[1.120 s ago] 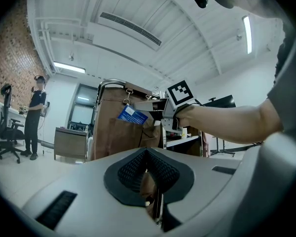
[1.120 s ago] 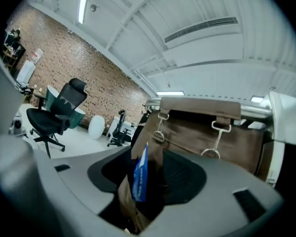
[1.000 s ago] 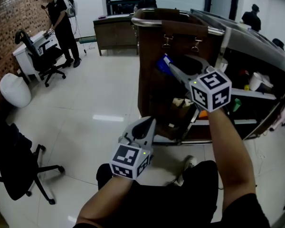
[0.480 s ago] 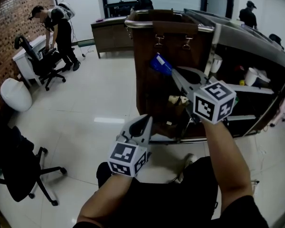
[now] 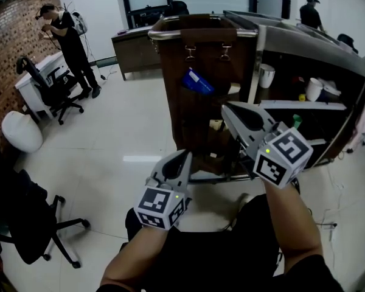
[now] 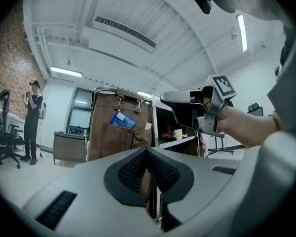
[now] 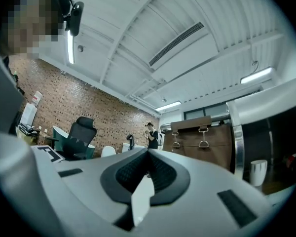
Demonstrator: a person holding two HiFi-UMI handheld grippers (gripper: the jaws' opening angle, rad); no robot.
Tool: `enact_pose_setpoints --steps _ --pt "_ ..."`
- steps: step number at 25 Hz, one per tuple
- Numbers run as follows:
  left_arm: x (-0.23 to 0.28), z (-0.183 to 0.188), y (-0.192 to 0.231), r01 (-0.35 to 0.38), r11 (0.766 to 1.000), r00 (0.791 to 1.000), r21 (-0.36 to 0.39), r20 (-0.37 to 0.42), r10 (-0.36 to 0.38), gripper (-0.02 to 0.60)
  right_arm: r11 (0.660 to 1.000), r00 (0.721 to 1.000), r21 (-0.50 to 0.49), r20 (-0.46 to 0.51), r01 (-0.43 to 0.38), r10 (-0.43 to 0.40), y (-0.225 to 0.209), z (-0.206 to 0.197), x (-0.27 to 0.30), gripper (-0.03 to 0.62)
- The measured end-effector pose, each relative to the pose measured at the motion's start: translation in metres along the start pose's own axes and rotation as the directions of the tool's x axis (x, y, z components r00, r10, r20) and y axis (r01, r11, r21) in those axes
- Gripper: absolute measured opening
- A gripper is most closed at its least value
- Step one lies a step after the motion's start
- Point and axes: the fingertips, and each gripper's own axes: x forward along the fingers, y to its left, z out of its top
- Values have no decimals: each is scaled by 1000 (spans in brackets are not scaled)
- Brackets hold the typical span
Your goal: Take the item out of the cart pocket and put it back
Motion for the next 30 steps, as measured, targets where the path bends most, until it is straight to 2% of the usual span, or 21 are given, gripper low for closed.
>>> enact_pose_setpoints --steps 7,13,21,30 --pt "-8 -9 -10 9 1000 1000 -13 -2 -9 0 993 998 100 12 63 -65 4 -36 -49 6" --pt "-9 -17 -20 28 1000 1000 -11 -8 -28 0 976 993 186 -46 112 -105 11 -93 -73 6" --pt "-5 -42 -24 42 999 998 5 -46 -41 0 966 982 209 -143 155 -127 20 -153 -83 6" --pt "-2 -69 -20 38 999 996 -32 -86 -41 0 962 975 218 -182 167 -128 20 -173 -82 6"
